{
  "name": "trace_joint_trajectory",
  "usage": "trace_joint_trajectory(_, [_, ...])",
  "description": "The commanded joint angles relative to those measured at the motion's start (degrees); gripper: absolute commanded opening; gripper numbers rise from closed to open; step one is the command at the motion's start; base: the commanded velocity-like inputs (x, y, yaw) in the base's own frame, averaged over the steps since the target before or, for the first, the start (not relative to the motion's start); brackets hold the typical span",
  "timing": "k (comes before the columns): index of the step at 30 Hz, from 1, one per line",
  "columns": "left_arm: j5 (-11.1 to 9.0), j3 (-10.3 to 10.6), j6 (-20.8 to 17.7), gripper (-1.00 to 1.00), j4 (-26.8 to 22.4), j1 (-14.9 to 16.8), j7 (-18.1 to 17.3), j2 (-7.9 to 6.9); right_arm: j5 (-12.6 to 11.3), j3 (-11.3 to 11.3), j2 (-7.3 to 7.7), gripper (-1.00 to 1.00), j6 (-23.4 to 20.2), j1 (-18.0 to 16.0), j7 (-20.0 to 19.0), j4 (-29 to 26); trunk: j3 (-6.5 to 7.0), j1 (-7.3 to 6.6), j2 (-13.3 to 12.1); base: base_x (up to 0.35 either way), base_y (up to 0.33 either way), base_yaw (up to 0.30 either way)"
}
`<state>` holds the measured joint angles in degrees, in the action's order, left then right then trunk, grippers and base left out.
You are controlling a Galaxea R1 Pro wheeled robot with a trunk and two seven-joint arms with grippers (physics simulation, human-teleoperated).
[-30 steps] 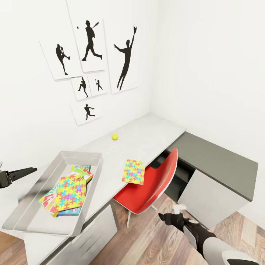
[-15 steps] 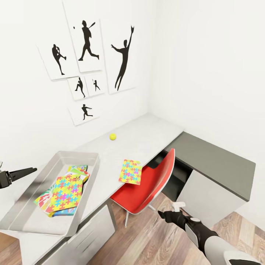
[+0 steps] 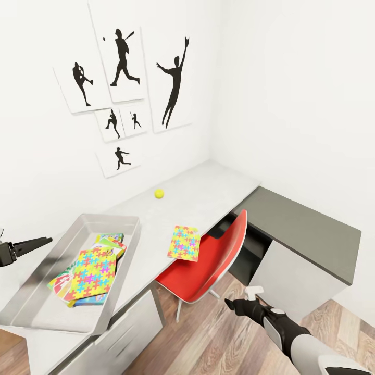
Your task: Put all the toys in the child's room - the three board games (two on the bed and one on the table), the two jigsaw puzzles on the table, and the tennis ball on the table - inside the toy box on the table in the child's room.
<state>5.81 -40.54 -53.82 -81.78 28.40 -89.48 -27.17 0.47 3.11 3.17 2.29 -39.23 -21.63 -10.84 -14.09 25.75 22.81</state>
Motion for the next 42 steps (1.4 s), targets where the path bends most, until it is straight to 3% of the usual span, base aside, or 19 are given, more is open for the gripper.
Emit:
trace_joint_trajectory(1, [0.6,-0.1,-0.6,1.0,0.0,0.1,-0.5,0.01,0.1,0.3,0.05,1.0,0.1,-0.1,-0.3,0.1,-0.11,0.03,0.1,0.0,-0.001,0.0])
trace_joint_trajectory(10, [0.6,-0.1,-0.6,1.0,0.0,0.1,-0.5,0.01,0.0,0.4,1.95,1.0,-0.1,-0.1,-2.6,0.1,-0.11,0.03,0.1,0.0,0.0,0.0])
trace_joint_trajectory(20, [0.6,-0.1,-0.6,1.0,0.0,0.1,-0.5,0.01,-0.9,1.1,7.7,1.0,-1.8,-0.1,-14.1,0.2,-0.11,0.03,0.1,0.0,0.0,0.0])
trace_joint_trajectory(24, [0.7,-0.1,-0.6,1.0,0.0,0.1,-0.5,0.01,-1.1,1.4,9.29,1.0,-3.6,-0.3,-16.8,0.0,-0.11,0.03,0.1,0.0,0.0,0.0])
trace_joint_trajectory(31, [0.7,0.0,-0.6,1.0,0.0,0.1,-0.5,0.08,-1.3,2.5,10.56,1.0,-5.1,-0.5,-19.0,-0.4,-0.11,0.03,0.1,0.0,0.0,0.0])
trace_joint_trajectory(42, [0.7,0.0,-0.6,1.0,0.0,0.1,-0.5,0.1,-1.4,3.5,11.23,1.0,-5.5,-0.7,-21.6,-0.5,-0.11,0.03,0.1,0.0,0.0,0.0])
